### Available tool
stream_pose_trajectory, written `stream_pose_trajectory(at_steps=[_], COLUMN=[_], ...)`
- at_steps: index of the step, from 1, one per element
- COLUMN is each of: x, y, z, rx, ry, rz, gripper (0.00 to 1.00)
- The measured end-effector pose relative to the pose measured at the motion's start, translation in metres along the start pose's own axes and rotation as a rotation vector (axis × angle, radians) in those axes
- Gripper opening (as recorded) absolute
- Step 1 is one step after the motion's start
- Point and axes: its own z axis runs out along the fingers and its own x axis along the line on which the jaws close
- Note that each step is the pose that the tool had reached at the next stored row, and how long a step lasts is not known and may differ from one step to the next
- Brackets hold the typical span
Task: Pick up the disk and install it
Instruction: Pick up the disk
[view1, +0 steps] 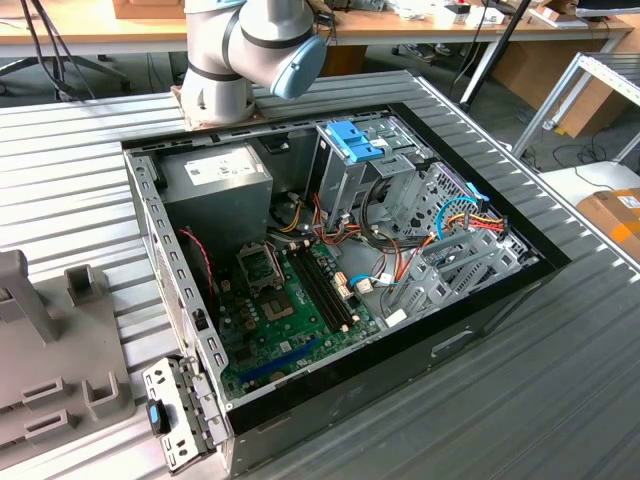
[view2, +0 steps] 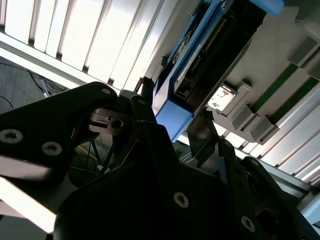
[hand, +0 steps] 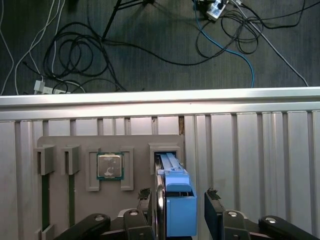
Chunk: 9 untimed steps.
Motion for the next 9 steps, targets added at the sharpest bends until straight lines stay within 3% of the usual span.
stream_pose_trajectory(at_steps=[2,3,7,9], x=[0.0000,0.0000,-0.0001,-0.0002], y=[0.0000,0.0000,0.0000,0.0000], z=[0.0000,0.0000,0.0000,0.0000], rx=[0.0000,0.0001,0.0001,0.0001], ry=[-0.0001,0.0000,0.0000,0.0000], rz=[0.000,0.000,0.000,0.000], gripper=[0.53,0.45,0.44,0.37])
